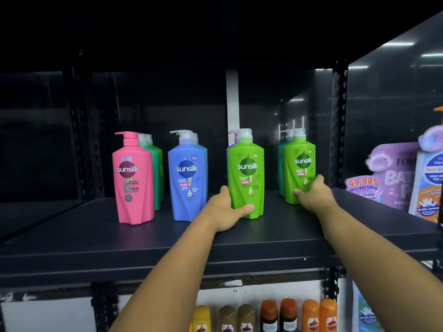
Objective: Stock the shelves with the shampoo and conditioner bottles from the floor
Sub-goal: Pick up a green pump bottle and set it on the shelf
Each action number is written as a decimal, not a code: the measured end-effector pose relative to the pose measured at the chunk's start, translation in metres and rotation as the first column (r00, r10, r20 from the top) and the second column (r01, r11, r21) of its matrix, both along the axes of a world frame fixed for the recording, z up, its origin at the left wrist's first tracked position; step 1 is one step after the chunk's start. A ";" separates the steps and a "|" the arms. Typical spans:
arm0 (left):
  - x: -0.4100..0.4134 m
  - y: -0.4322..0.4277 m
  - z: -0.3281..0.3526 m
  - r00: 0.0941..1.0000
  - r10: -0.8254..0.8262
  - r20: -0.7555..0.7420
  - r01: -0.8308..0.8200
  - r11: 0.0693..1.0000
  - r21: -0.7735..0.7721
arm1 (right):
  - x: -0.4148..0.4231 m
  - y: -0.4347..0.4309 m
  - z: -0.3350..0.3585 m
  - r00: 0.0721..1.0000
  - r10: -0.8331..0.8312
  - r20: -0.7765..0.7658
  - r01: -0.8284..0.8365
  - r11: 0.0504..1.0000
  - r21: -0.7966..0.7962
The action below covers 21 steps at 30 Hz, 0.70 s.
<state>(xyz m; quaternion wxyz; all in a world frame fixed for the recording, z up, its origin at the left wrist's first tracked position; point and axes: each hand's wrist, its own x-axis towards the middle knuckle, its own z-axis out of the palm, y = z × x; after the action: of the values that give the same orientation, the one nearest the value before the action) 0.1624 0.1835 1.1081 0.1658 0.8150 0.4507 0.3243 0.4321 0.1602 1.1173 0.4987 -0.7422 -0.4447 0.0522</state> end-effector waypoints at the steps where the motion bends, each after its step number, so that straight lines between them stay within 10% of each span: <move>1: -0.001 0.000 0.000 1.000 0.004 0.002 -0.004 1.000 -0.002 | -0.001 -0.001 0.000 1.000 -0.004 -0.022 0.004 1.000 0.008; 8: -0.002 -0.013 0.003 0.987 0.121 -0.106 -0.107 0.986 0.129 | -0.024 -0.015 0.012 0.971 -0.181 0.159 0.116 0.929 0.351; 12: -0.025 -0.036 0.012 0.954 0.218 -0.206 -0.135 0.926 0.353 | -0.061 -0.026 0.024 0.973 0.172 0.152 -0.223 0.866 0.448; 16: -0.070 -0.041 0.014 0.968 0.246 -0.044 -0.194 0.850 0.490 | -0.105 -0.030 0.022 0.913 0.402 0.075 -0.399 0.836 0.377; 21: -0.107 -0.026 0.014 0.936 0.235 0.262 -0.335 0.826 0.454 | -0.140 -0.025 0.013 0.950 0.275 0.149 -0.306 0.917 0.257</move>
<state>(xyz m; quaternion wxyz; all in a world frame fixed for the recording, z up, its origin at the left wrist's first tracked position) 0.0556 0.1572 1.1218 -0.0541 0.7175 0.4519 0.5273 0.2917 0.1355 1.1302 0.5589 -0.5926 -0.5797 0.0219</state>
